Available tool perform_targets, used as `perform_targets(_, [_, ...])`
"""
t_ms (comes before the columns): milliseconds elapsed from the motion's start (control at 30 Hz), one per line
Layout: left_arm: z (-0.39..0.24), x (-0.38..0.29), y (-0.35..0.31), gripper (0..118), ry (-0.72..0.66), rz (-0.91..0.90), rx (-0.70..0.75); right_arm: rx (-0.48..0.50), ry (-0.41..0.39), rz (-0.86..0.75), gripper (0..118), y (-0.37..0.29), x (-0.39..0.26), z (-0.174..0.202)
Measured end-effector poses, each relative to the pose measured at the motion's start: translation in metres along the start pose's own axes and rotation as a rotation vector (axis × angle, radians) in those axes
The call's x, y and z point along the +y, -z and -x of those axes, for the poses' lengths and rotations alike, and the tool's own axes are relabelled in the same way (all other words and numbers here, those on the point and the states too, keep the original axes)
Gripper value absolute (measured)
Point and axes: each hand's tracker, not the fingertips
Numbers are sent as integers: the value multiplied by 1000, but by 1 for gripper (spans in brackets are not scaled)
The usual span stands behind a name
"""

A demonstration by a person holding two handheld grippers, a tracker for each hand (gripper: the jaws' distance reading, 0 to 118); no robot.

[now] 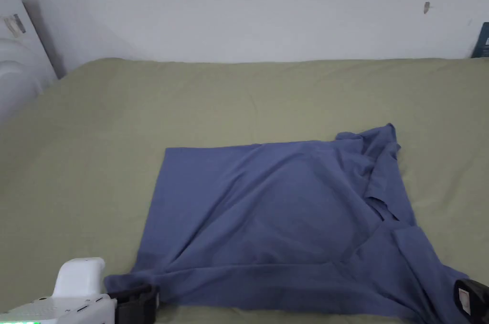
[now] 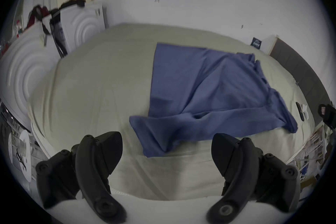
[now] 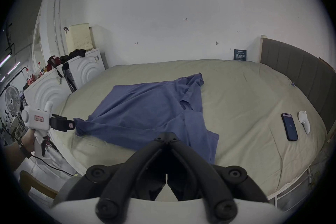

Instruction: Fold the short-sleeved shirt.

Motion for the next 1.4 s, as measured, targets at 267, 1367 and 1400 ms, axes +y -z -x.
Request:
perform_targets(267, [-9,5,39,4,-17,35,-51,-97,44,122,72,30,-21,-28])
perform_targets(1367, [-10,33,3,4,92,-103,-125,-82,-26,-33,4,76,11,-46])
perform_targets(1400, [-9,41,5,4,94,-103,-127,-76,-47,-42,4,83,18,-48])
